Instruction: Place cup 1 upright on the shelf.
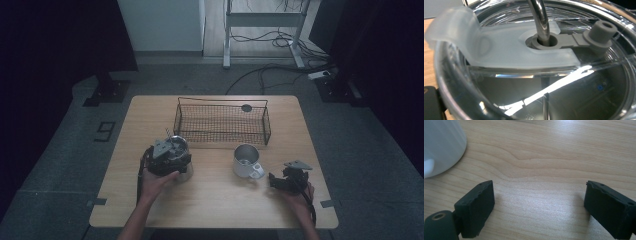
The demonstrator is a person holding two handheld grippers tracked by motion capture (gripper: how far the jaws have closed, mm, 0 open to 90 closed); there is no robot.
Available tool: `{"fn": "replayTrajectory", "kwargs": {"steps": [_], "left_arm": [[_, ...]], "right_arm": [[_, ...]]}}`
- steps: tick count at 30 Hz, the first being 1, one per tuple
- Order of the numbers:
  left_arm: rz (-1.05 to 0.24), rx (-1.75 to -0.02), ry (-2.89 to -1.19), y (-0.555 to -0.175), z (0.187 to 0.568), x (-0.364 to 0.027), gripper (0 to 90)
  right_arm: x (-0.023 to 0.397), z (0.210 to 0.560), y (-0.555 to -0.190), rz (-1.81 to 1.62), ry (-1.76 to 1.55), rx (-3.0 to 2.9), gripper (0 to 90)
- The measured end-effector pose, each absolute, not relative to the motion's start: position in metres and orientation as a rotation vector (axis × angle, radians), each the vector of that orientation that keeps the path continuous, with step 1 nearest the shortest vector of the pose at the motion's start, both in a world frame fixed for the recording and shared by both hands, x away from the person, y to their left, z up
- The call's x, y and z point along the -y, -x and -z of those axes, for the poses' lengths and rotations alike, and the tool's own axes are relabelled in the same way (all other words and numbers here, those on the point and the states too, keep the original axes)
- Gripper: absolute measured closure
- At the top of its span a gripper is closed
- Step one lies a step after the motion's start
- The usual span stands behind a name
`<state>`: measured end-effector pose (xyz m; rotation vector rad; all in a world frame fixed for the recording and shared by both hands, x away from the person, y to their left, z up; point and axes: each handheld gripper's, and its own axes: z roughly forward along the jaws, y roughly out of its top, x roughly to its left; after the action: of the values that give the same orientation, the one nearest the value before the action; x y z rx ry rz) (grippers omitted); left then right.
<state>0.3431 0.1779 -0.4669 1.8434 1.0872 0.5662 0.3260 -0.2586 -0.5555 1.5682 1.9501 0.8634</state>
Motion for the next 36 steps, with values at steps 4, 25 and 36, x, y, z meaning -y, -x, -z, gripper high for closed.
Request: {"fn": "replayTrajectory", "kwargs": {"steps": [4, 25, 36], "left_arm": [[-0.561, -1.081, -1.833, -0.345, 0.461, -0.178, 3.7], [-0.559, -1.043, -1.812, -0.346, 0.421, -0.165, 3.8], [-0.563, -1.035, -1.799, -0.349, 0.406, -0.165, 3.9]], "right_arm": [[0.259, 0.556, -0.326, -0.864, -1.568, -1.948, 10.0], [0.259, 0.555, -0.325, -0.865, -1.567, -1.943, 11.4], [0.259, 0.555, -0.325, -0.865, -1.567, -1.942, 11.4]]}}
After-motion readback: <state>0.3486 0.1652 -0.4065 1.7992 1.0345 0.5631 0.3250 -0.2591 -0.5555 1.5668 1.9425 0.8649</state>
